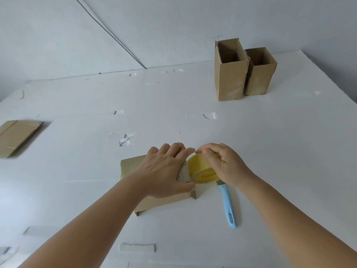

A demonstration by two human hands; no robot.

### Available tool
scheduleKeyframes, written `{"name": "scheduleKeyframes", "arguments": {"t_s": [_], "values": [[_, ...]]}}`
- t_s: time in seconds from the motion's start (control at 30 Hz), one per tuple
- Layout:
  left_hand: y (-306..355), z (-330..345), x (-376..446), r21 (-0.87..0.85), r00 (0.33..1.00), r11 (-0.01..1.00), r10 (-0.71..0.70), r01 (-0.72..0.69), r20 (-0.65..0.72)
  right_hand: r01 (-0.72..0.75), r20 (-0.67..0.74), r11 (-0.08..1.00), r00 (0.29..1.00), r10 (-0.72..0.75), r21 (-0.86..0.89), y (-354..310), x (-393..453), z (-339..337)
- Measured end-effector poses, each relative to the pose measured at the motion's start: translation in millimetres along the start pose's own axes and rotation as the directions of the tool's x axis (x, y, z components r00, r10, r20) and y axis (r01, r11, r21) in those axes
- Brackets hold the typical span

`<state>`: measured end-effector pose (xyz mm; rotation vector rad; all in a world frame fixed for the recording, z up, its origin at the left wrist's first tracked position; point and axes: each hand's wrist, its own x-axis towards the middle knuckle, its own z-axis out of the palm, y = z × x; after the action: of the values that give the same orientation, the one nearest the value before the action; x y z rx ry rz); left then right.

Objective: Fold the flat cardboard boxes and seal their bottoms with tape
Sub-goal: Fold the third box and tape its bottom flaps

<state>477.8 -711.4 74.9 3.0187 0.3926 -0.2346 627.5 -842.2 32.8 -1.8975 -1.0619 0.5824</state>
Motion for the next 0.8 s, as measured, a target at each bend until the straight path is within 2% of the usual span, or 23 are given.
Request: {"name": "scheduleKeyframes", "arguments": {"t_s": [0.1,0.27,0.4,0.53,0.6,0.73,0.8], "values": [[0.0,1.5,3.5,-0.017,1.0,1.0,-0.011,0.011,0.004,0.01,0.006,0.968,1.0,-0.008,-0.25,-1.7,6.7,-8.4],[-0.4,1.8,2.3,-0.008,0.999,0.999,-0.037,0.038,0.038,0.03,0.028,0.851,0.999,-0.018,-0.524,7.7,11.4,-12.3],[0.5,-2.9,0.4,-0.019,0.996,0.998,-0.054,0.055,0.069,0.028,0.035,0.872,0.999,-0.013,-0.489,8.9,9.7,-16.5],[0.1,-18.3,2.1,-0.155,0.981,0.983,-0.07,0.099,0.179,0.058,0.052,0.84,0.998,-0.035,-0.54,1.6,7.2,-19.8],[0.2,-31.7,12.7,-0.167,0.969,0.98,-0.071,0.112,0.235,0.057,0.056,0.822,0.998,-0.031,-0.567,-1.8,5.5,-22.0],[7.8,-51.4,55.4,-0.128,0.959,0.991,0.002,0.036,0.283,0.048,0.038,0.816,0.999,-0.032,-0.576,-11.3,2.3,-19.9],[13.2,-51.8,73.9,-0.168,0.93,0.985,0.033,0.031,0.367,0.035,0.008,0.829,0.999,-0.037,-0.559,-16.7,2.1,-17.7]]}}
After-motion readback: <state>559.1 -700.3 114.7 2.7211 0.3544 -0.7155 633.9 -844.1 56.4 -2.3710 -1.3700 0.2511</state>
